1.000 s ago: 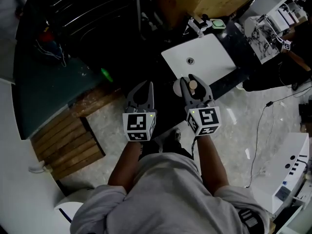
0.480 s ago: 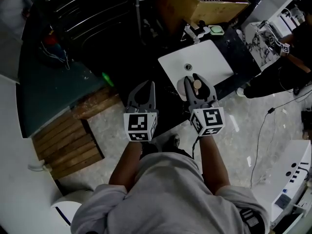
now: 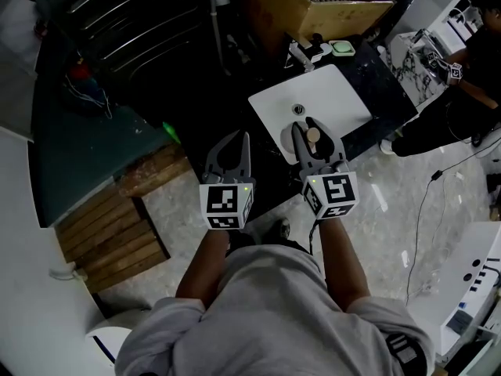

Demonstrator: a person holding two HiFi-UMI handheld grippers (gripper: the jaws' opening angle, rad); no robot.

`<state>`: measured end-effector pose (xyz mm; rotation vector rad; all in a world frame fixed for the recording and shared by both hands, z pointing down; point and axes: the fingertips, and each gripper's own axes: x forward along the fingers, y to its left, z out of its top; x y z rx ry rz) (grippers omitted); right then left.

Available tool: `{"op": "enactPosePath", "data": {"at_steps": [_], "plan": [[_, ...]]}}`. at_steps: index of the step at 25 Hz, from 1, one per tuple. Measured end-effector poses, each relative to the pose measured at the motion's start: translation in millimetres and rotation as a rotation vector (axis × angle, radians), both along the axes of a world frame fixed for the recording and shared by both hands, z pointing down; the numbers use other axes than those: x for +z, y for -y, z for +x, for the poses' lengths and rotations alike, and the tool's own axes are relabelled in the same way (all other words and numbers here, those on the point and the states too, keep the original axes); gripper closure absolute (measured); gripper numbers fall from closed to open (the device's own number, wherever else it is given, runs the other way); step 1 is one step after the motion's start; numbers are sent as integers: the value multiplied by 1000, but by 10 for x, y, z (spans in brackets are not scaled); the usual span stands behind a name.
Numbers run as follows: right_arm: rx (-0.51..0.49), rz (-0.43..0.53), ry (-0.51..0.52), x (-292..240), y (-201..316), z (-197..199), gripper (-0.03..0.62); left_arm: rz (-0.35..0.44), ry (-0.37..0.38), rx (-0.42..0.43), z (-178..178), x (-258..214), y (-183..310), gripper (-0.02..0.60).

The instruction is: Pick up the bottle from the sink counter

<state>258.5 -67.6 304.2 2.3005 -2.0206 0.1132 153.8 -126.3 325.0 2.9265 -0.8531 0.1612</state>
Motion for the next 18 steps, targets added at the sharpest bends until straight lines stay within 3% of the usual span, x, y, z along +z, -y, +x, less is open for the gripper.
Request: {"op": "enactPosePath", "data": {"at_steps": [18], "plan": [[-4,11,-10,31,-103,-91,474,-40,10,27,-5,143,-183,569]]}}
